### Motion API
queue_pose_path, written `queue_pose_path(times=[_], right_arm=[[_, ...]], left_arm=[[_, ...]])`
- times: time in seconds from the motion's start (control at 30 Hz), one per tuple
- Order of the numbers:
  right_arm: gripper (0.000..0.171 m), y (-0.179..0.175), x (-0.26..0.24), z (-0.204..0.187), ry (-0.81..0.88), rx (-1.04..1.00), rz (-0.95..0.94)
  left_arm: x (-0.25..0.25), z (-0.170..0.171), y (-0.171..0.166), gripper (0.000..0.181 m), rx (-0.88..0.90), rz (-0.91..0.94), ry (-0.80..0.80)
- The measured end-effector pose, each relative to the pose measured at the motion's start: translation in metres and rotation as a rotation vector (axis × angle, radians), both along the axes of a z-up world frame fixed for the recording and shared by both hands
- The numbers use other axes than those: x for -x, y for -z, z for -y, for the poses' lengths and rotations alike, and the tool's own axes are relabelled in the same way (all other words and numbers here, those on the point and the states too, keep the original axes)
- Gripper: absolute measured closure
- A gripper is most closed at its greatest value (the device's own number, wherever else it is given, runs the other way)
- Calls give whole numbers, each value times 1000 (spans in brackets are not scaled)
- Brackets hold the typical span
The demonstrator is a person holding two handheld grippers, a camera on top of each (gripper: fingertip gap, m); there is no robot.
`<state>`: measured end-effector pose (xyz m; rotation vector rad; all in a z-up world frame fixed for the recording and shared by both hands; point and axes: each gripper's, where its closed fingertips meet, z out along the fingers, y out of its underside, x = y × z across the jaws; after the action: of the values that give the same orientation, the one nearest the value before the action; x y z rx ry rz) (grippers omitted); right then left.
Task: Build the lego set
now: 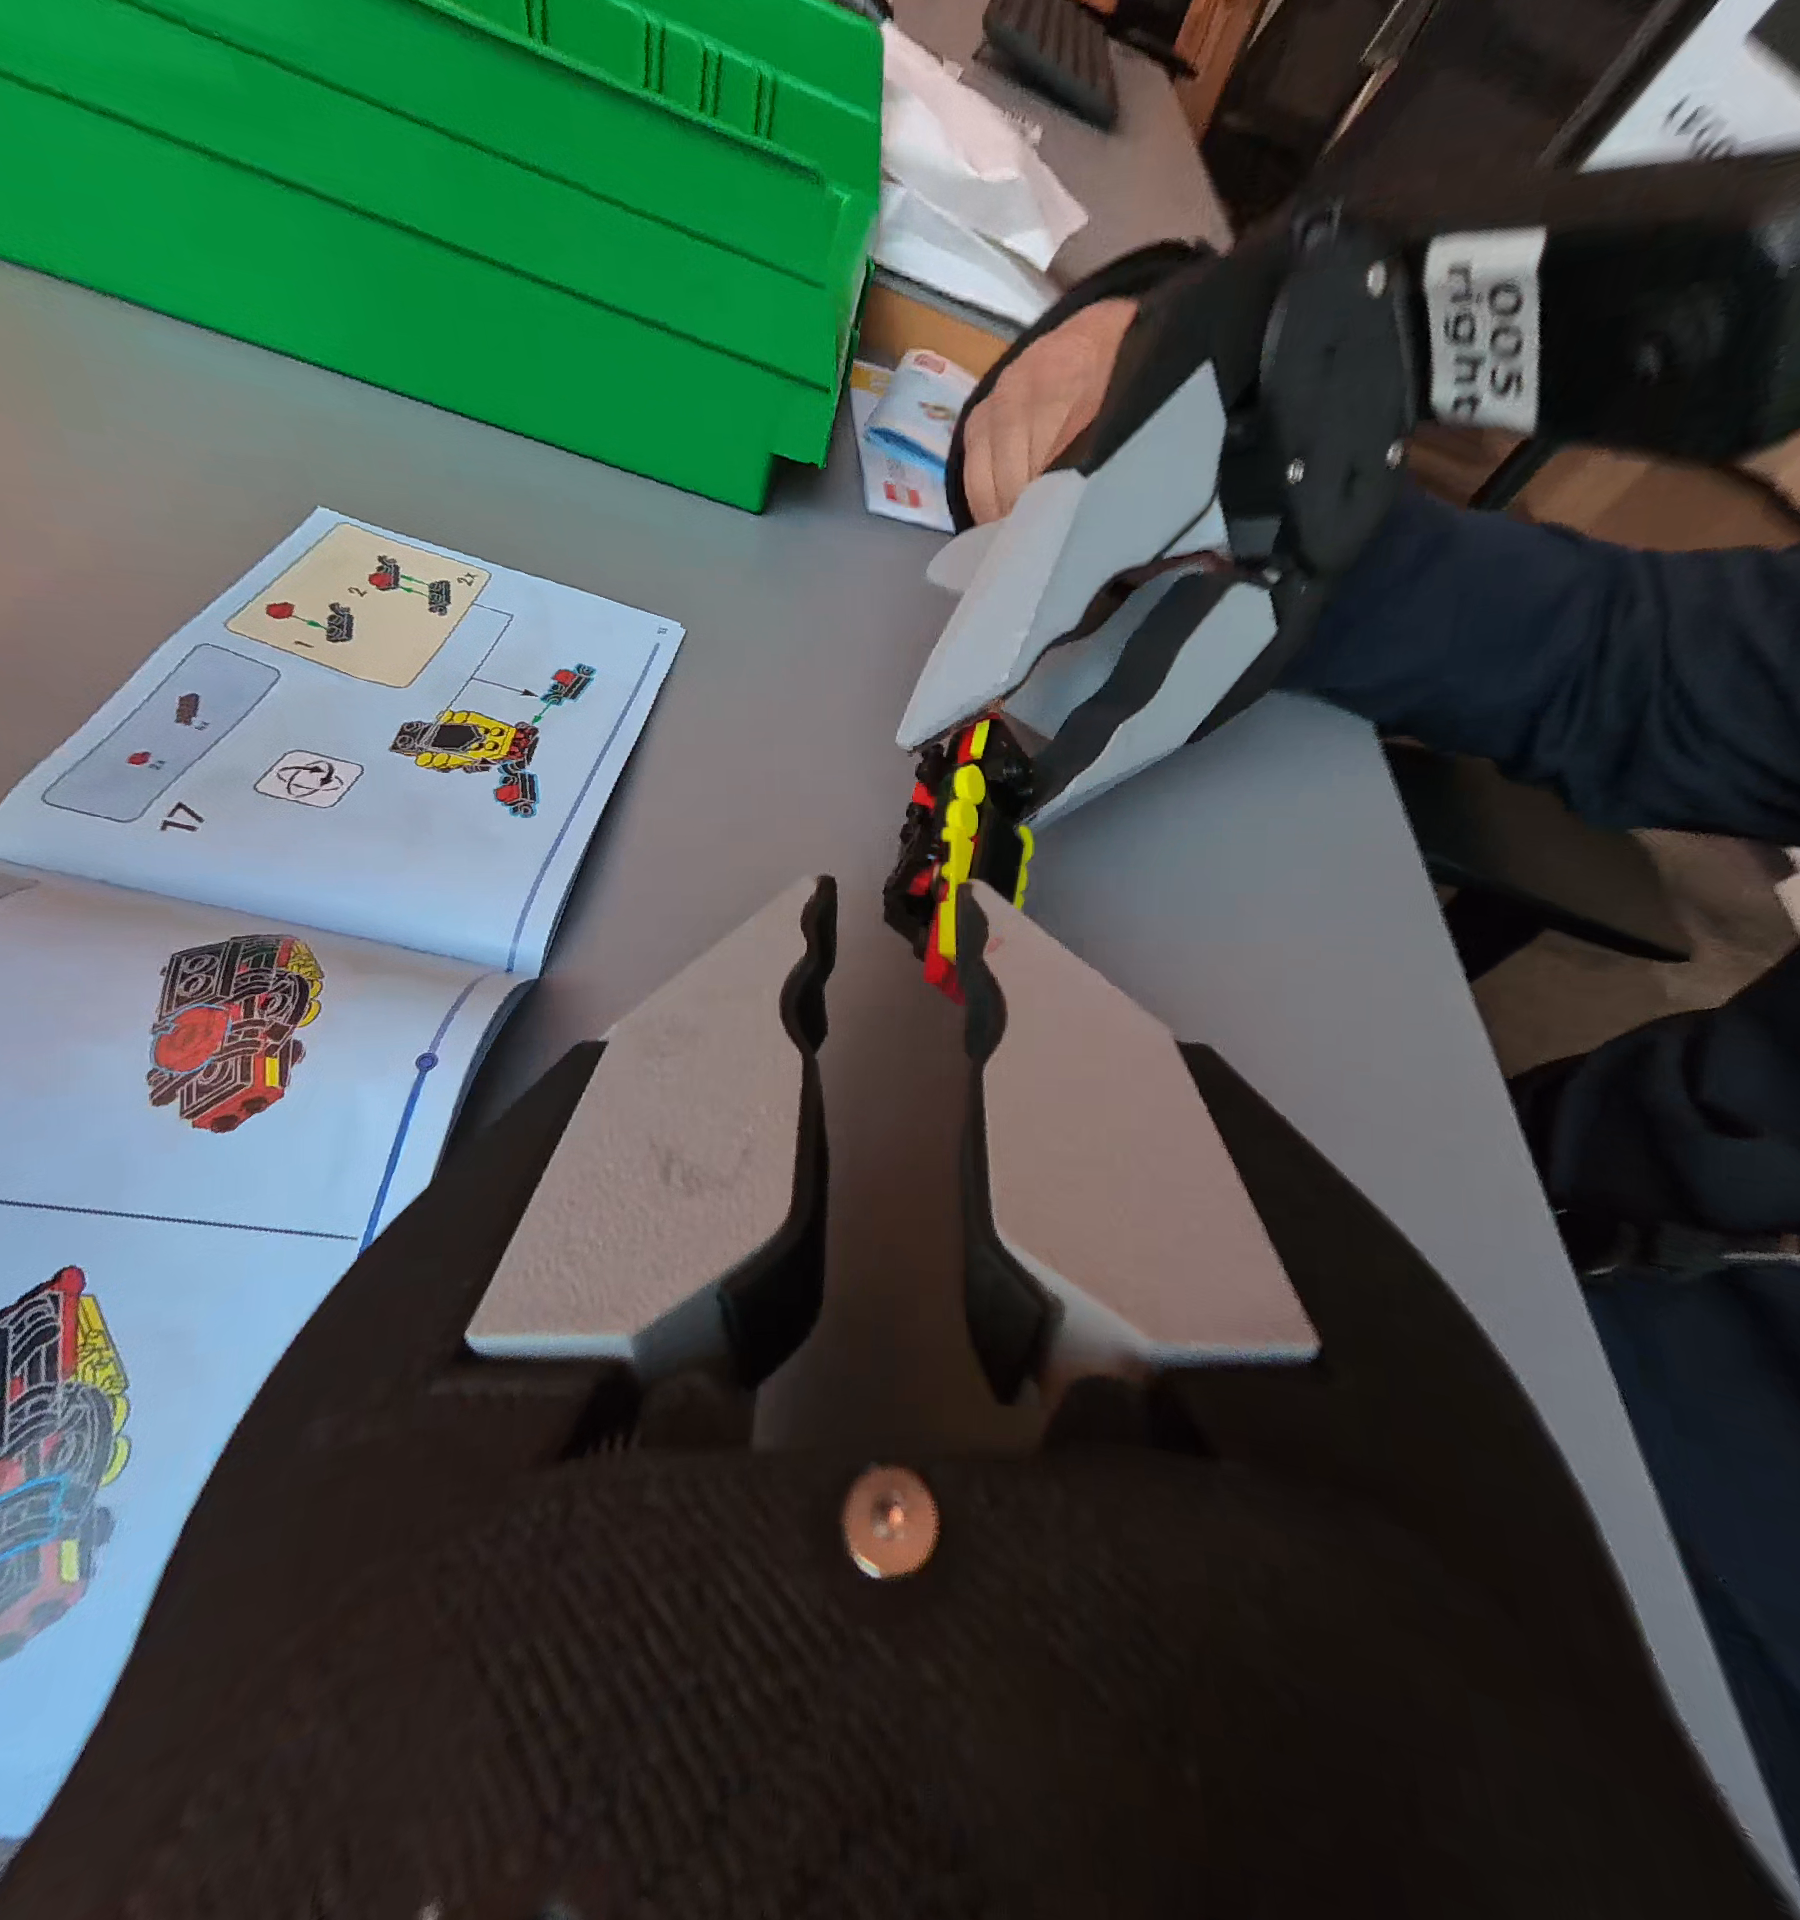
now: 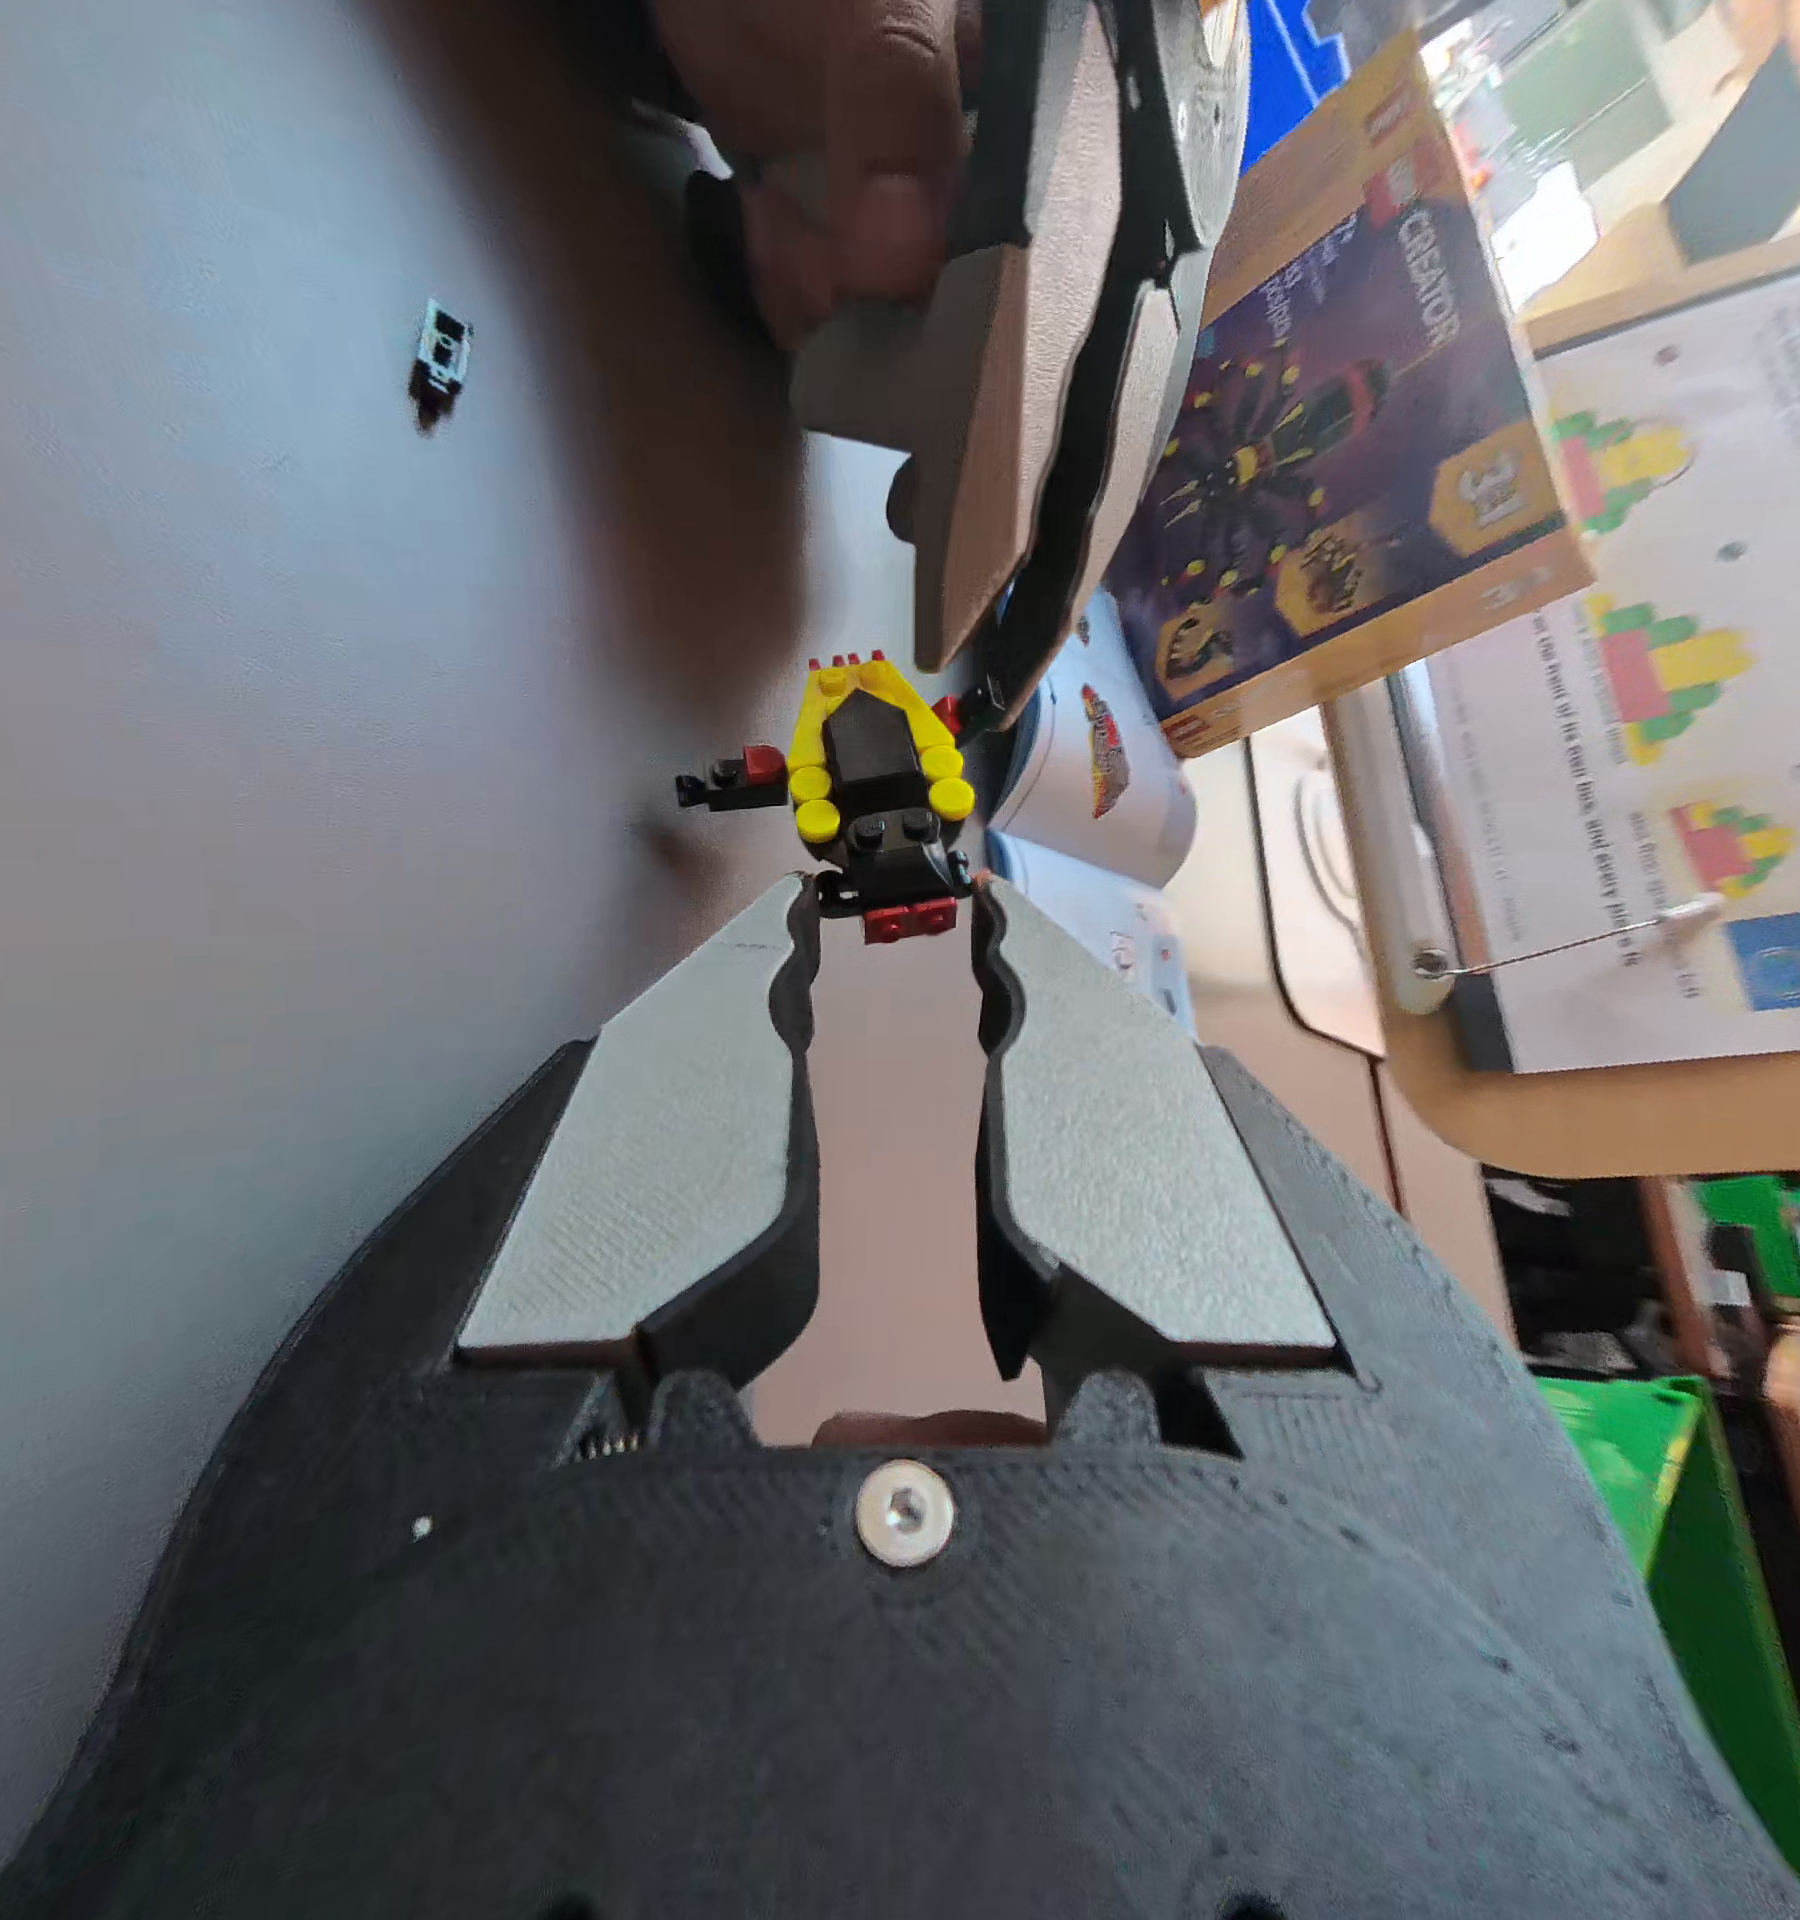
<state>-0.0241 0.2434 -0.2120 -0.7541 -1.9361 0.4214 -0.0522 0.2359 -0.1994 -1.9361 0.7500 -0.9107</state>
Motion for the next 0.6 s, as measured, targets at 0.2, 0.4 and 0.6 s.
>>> queue_pose_path(times=[0.2, 0.4, 0.6], right_arm=[[145, -9, 8, 9, 13, -214, -74], [145, -14, 10, 16, 0, -229, -106], [145, -17, 10, 18, -8, -204, -121]], left_arm=[[3, 6, -15, 168, 52, 174, 69], [-3, 18, -17, 164, 69, 196, 161], [-4, 20, -17, 172, 64, 195, 173]])
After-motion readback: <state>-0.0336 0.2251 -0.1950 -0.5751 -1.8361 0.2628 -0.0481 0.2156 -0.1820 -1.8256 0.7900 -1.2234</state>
